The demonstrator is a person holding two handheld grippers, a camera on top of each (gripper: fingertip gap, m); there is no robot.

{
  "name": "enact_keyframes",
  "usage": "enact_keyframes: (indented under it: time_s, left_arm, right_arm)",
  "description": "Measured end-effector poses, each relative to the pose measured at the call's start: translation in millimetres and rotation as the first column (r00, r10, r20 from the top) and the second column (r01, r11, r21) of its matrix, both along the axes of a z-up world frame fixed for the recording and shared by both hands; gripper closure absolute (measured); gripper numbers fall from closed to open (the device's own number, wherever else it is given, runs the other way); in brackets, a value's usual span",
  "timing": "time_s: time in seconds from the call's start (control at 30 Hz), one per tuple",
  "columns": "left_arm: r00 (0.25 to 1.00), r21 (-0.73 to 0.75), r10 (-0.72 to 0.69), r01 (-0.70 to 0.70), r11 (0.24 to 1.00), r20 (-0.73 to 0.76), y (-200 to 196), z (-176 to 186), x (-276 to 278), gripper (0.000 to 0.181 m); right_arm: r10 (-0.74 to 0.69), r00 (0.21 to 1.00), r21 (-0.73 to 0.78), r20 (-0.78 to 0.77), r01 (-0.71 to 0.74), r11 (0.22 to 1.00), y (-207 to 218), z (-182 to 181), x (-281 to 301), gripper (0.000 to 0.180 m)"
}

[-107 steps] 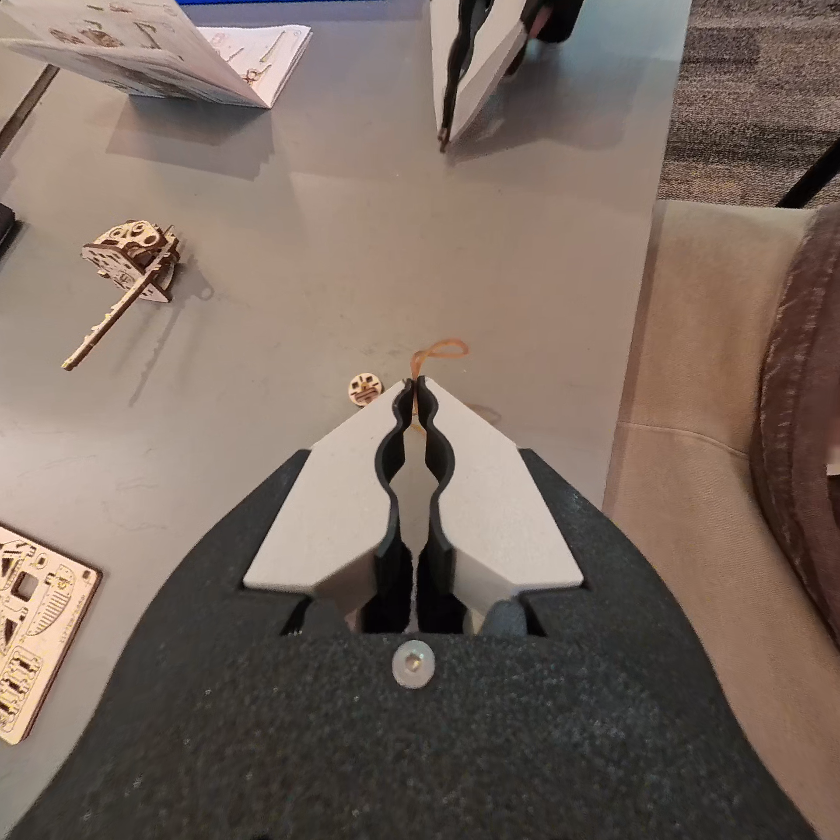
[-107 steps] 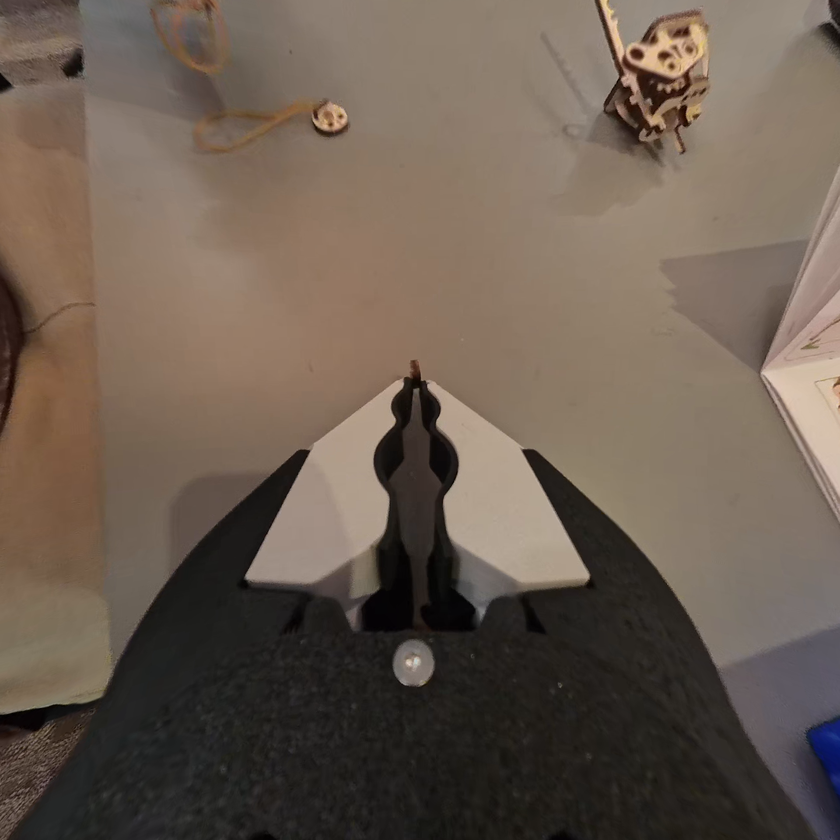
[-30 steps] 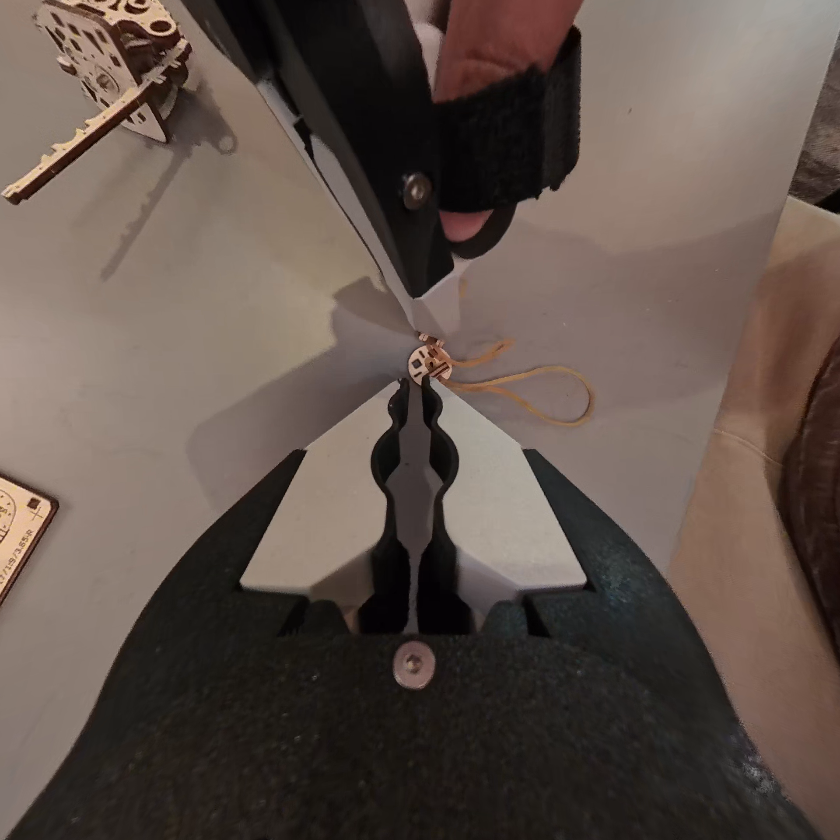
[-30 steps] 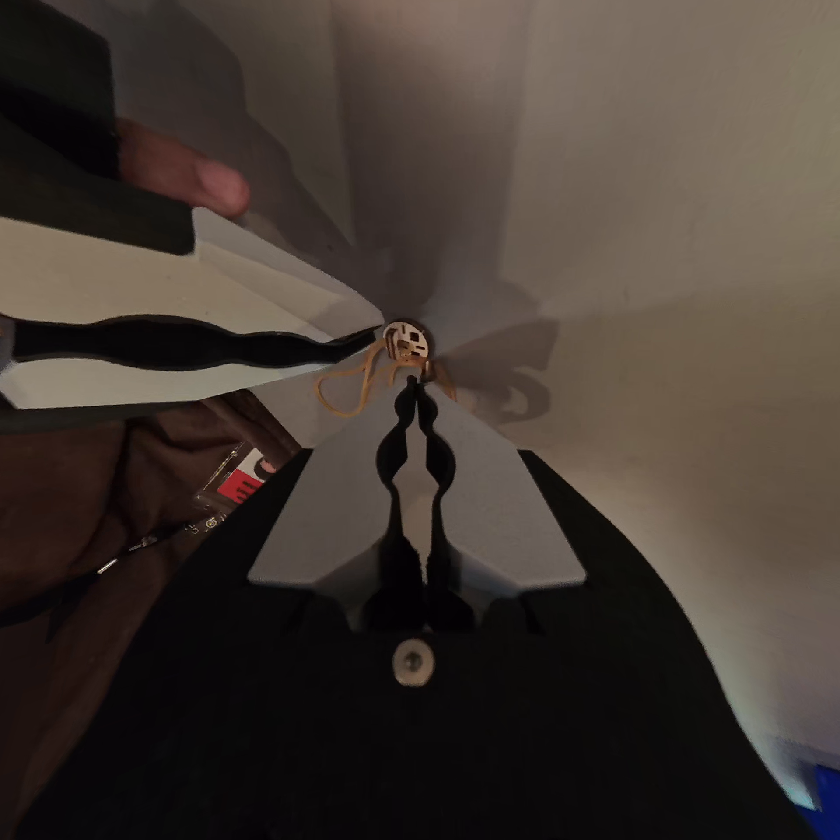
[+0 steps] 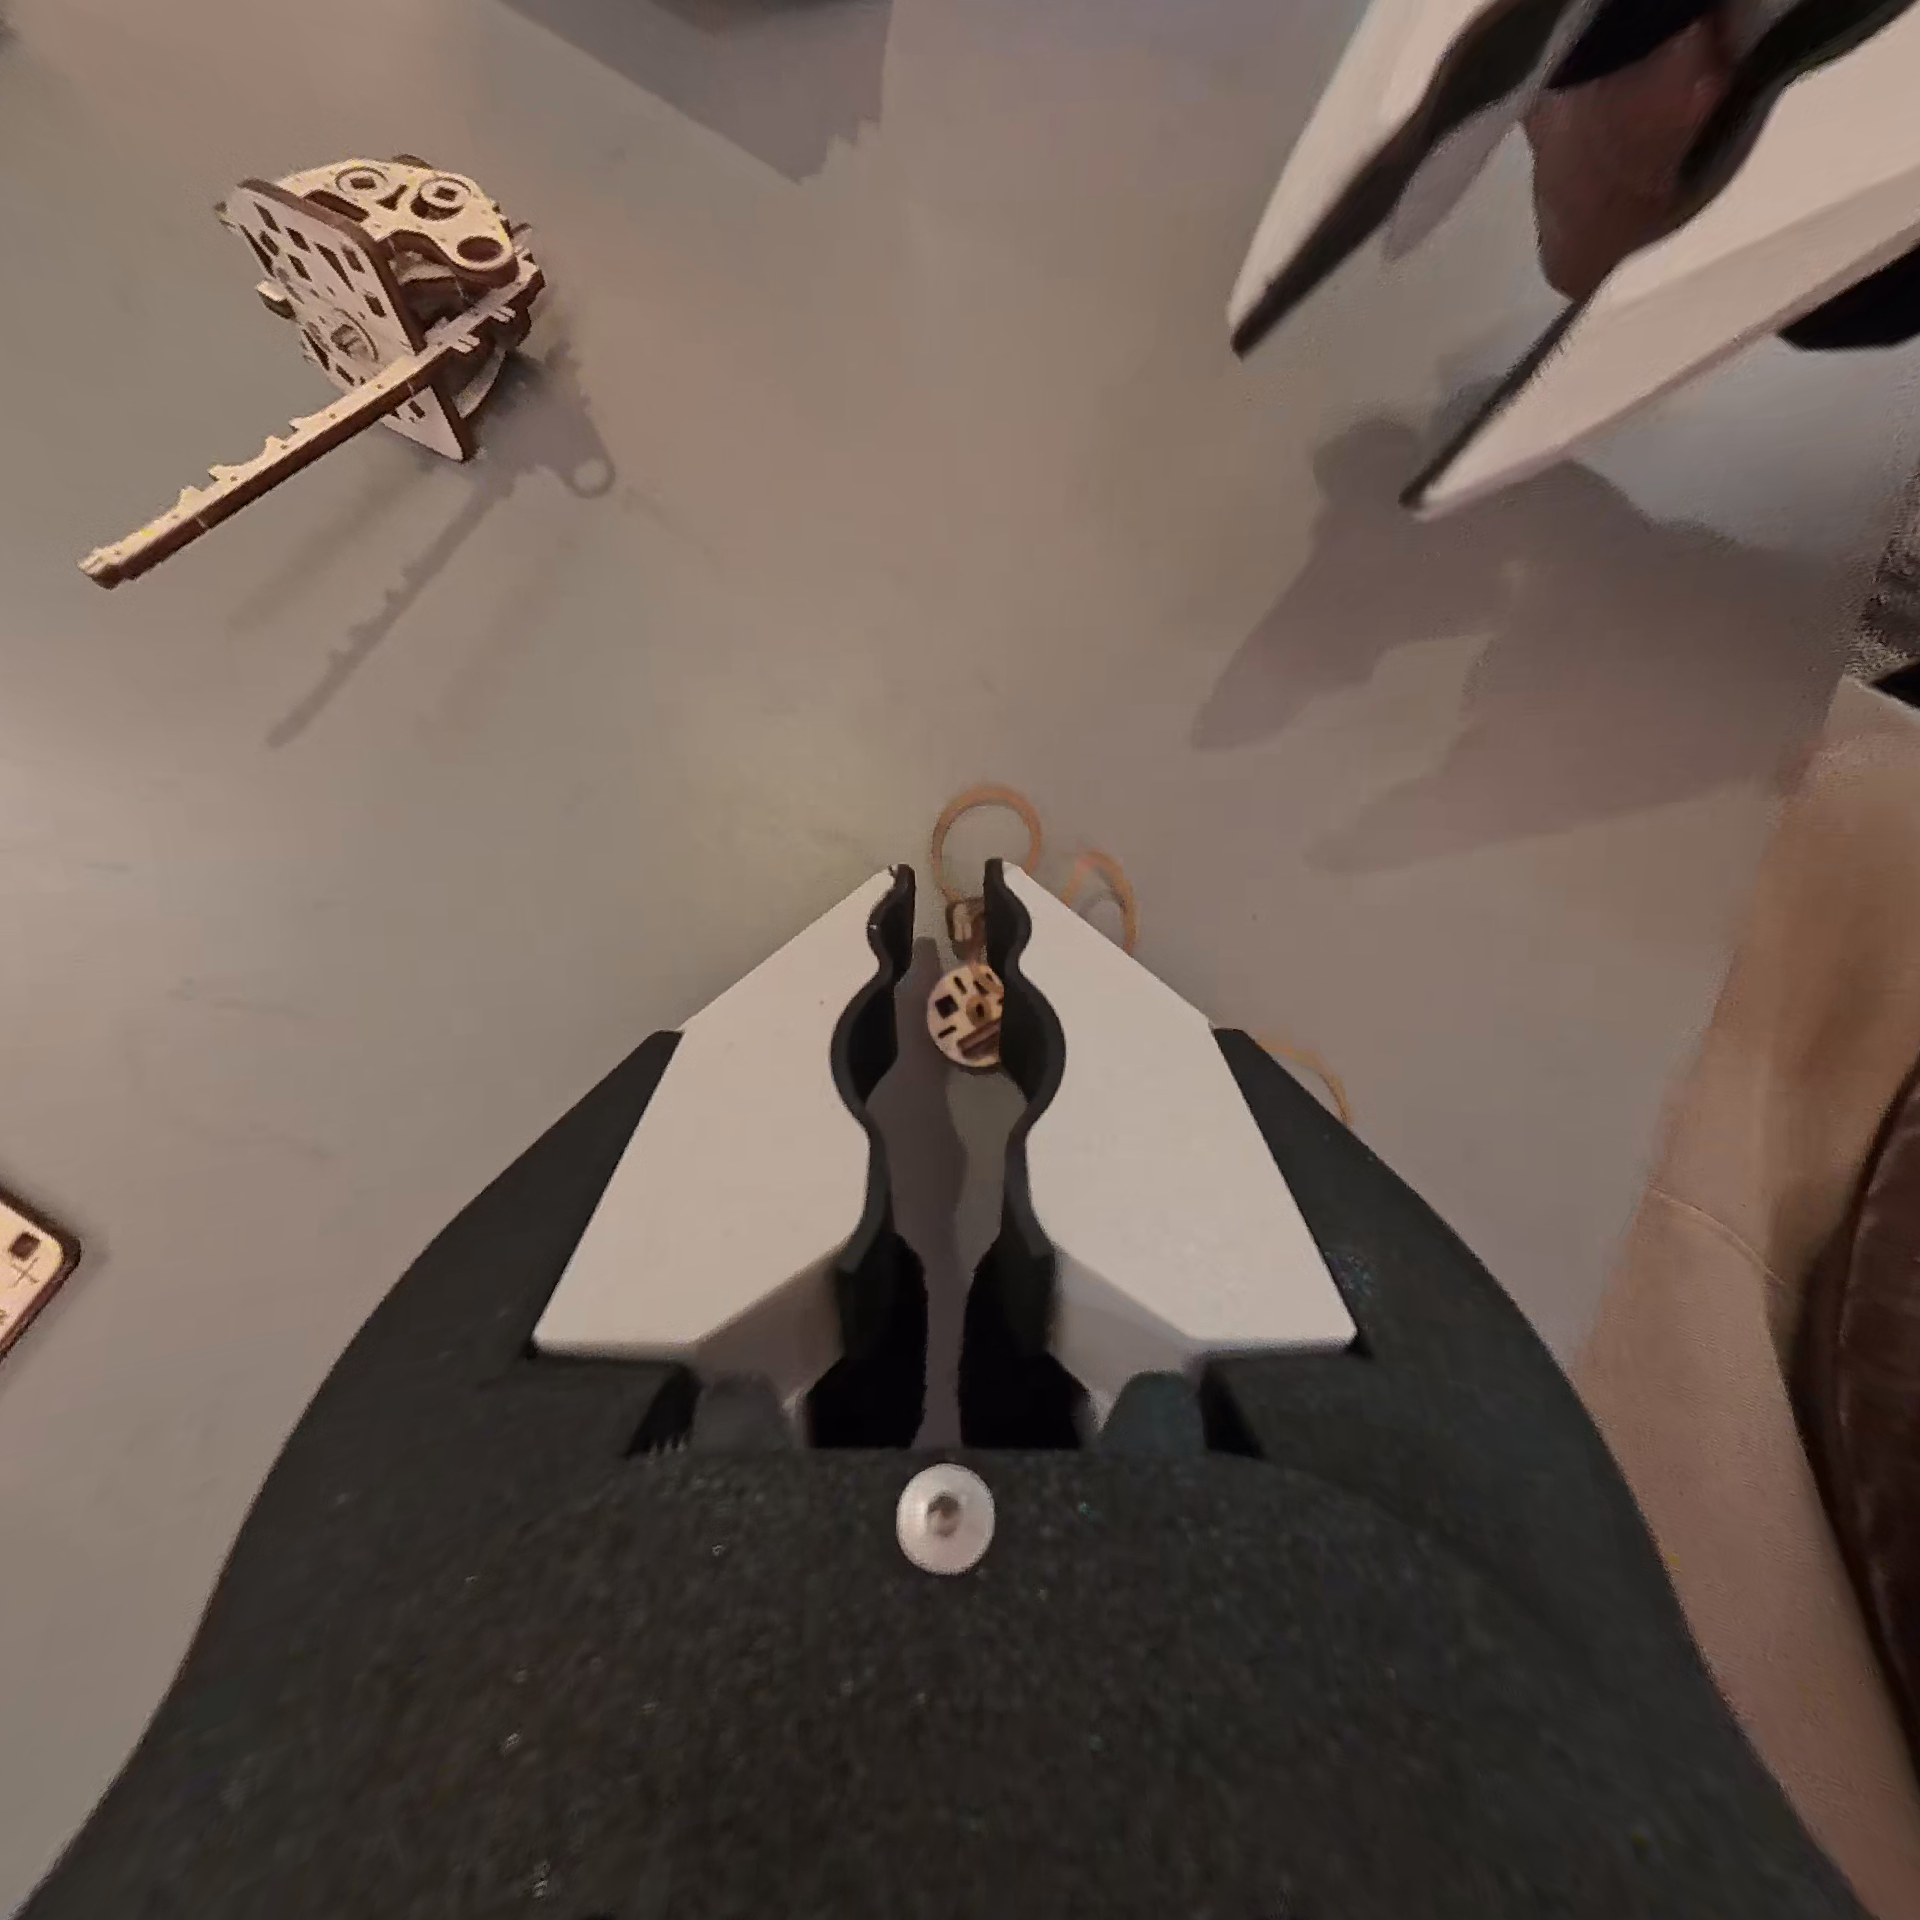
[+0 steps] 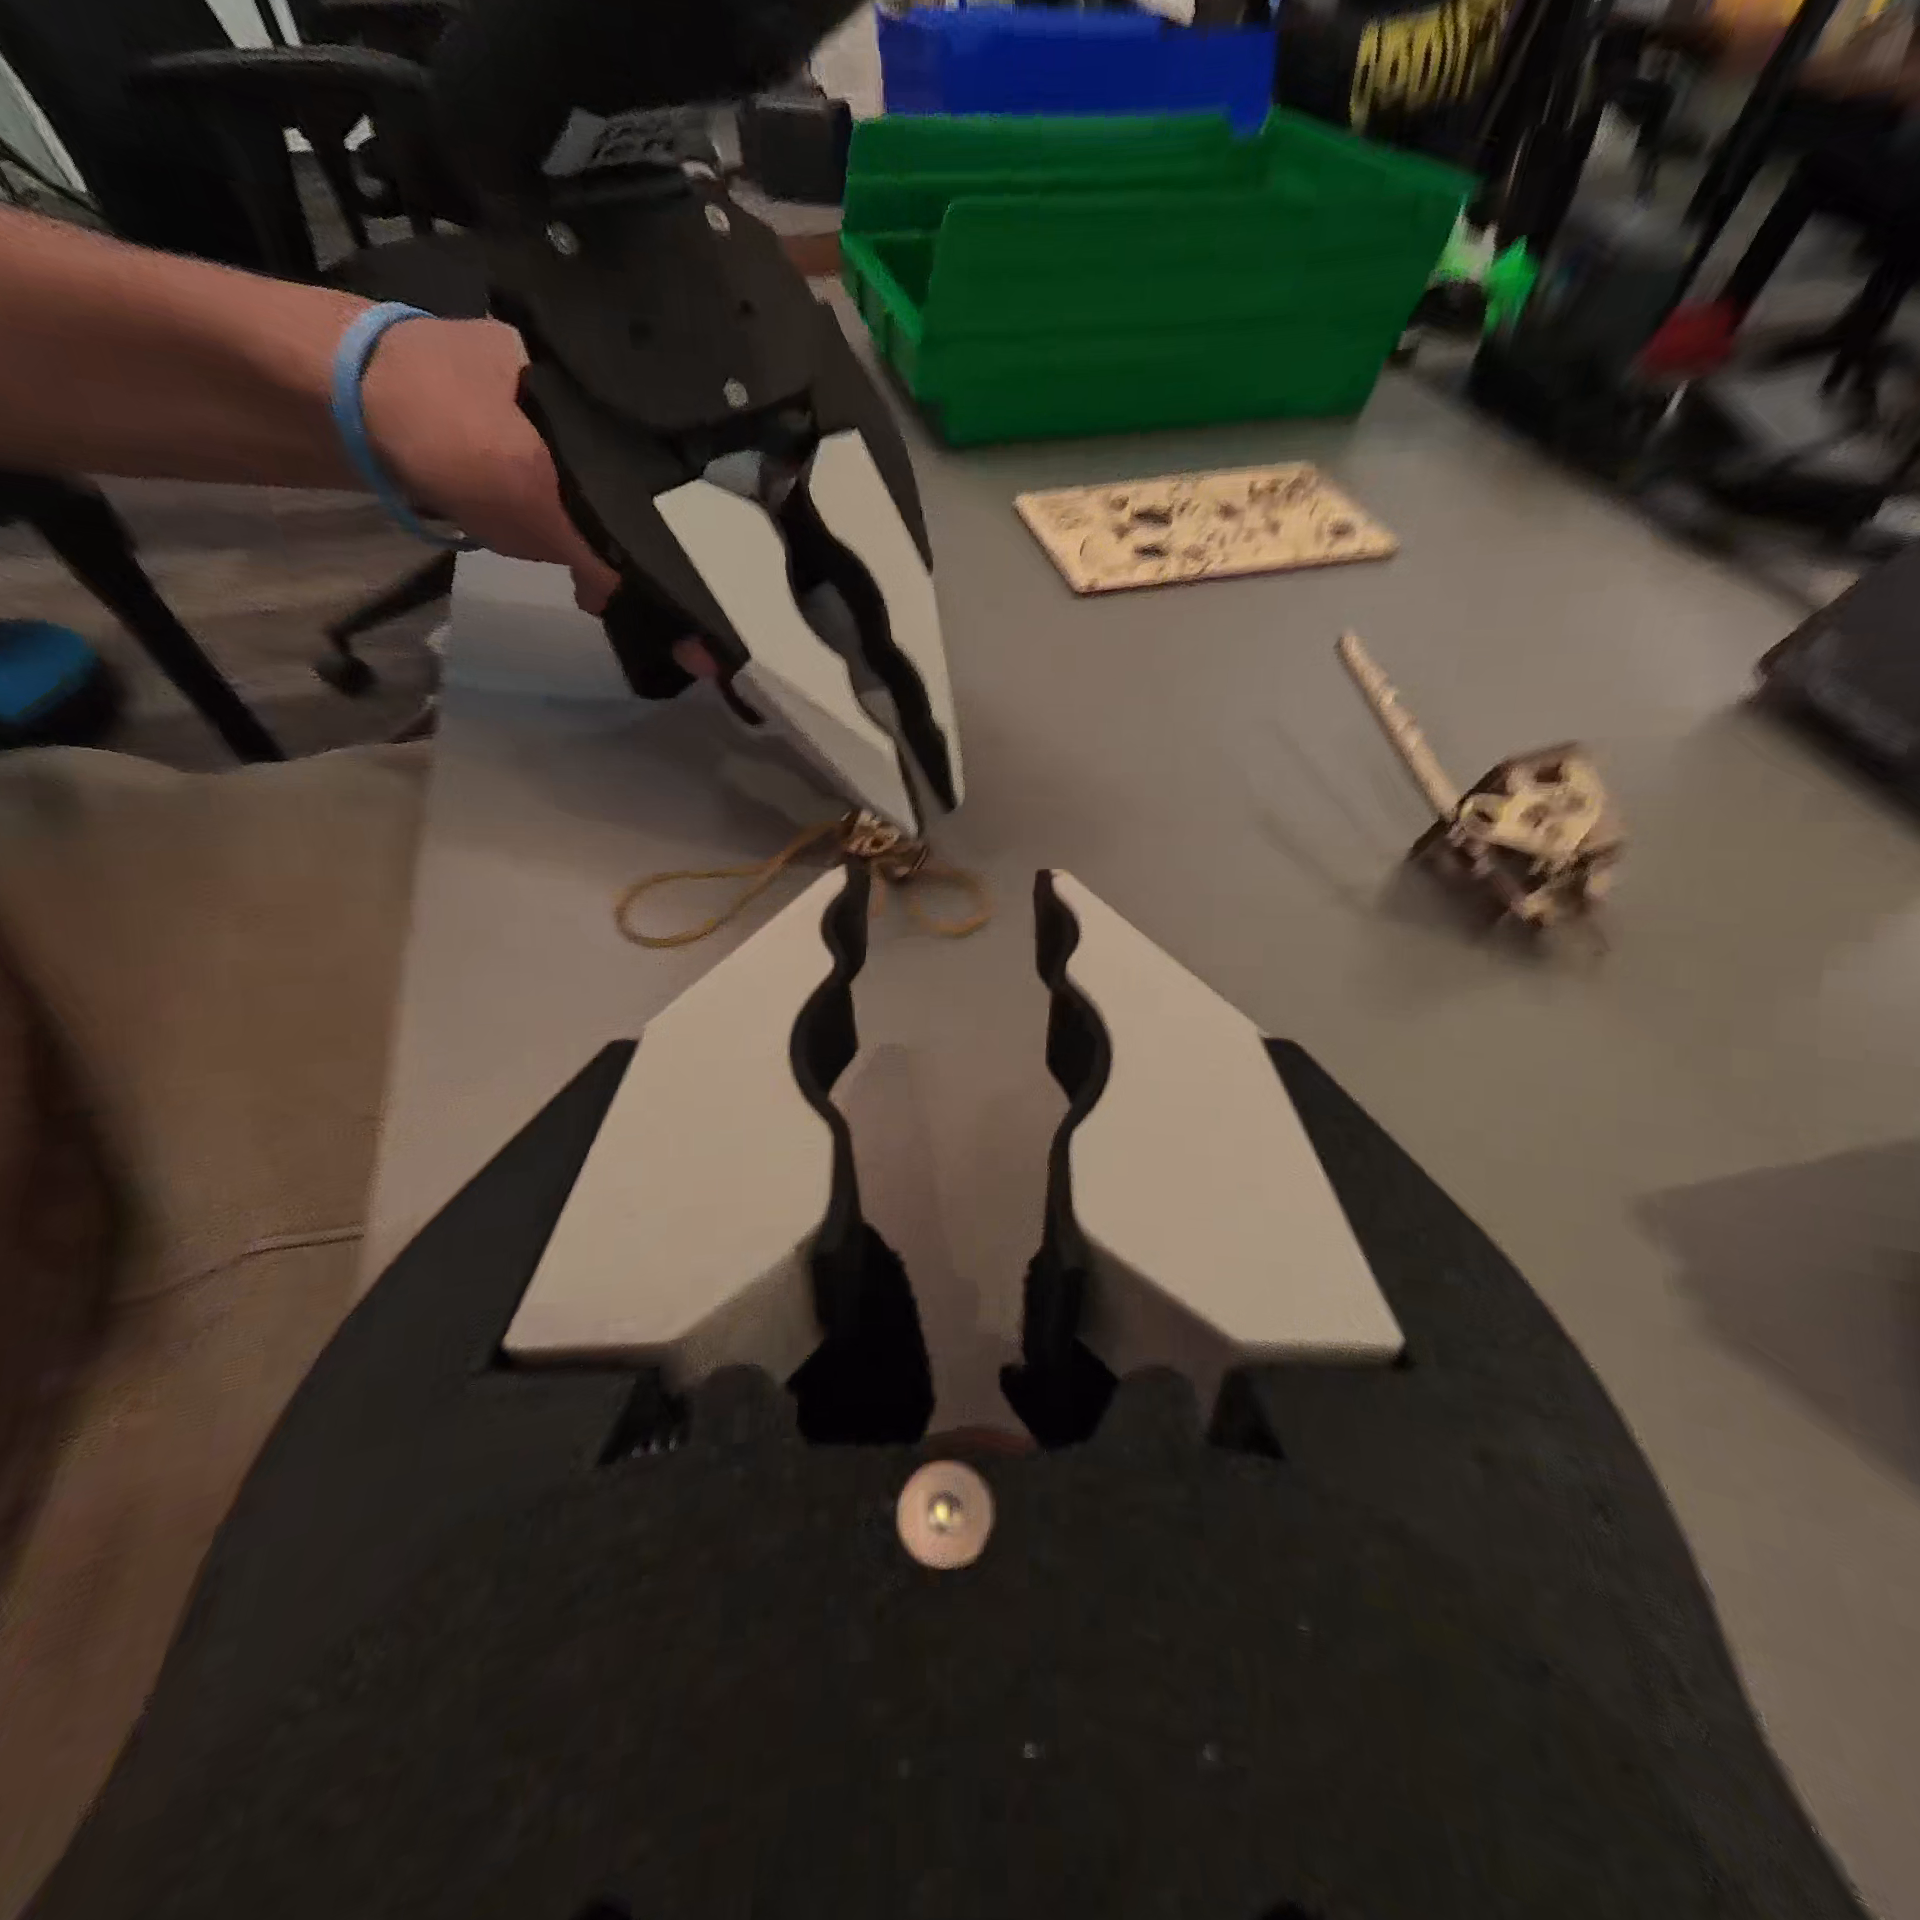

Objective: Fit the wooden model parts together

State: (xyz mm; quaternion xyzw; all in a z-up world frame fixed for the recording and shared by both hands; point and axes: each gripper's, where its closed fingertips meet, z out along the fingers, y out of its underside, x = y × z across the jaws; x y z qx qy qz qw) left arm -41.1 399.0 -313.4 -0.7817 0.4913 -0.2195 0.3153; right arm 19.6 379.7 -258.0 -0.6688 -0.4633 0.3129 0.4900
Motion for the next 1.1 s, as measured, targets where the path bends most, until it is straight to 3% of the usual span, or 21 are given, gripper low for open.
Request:
enact_keyframes:
  time_s: [0.13,0.3,0.4,0.53,0.77,0.93,1.1]
  left_arm:
    - [0.998,0.039,0.035,-0.033,0.999,-0.054,10.7,-2.4,-9.9,0.174]
    - [0.995,-0.002,0.098,-0.098,0.995,-0.024,6.2,12.4,-33.6,0.171]
    - [0.99,-0.016,0.141,-0.141,0.99,-0.016,-10.1,17.3,-43.6,0.169]
    - [0.983,0.047,0.18,-0.178,0.983,-0.032,-30.5,15.9,-40.8,0.161]
    - [0.986,0.245,0.144,-0.12,0.962,-0.081,-37.4,15.7,-11.5,0.158]
    - [0.982,0.276,0.07,-0.02,0.961,-0.173,-41.1,-3.0,9.3,0.158]
    - [0.975,0.268,0.076,-0.019,0.963,-0.207,-37.9,-12.3,12.7,0.16]
  right_arm:
    - [0.244,0.968,0.071,0.059,-0.248,0.966,5.2,2.6,-16.7,0.148]
    - [0.454,0.76,0.125,0.465,-0.564,0.816,19.6,-40.8,-30.6,0.146]
    - [0.519,0.693,0.167,0.501,-0.666,0.727,21.0,-42.8,-46.7,0.158]
    - [0.592,0.624,0.118,0.51,-0.732,0.671,15.2,-52.1,-59.1,0.158]
    - [0.643,0.609,0.105,0.465,-0.759,0.642,11.1,-57.0,-61.2,0.161]
    - [0.671,0.587,0.063,0.452,-0.772,0.633,11.2,-61.2,-59.4,0.16]
    - [0.691,0.558,0.043,0.46,-0.791,0.611,12.9,-66.2,-61.8,0.156]
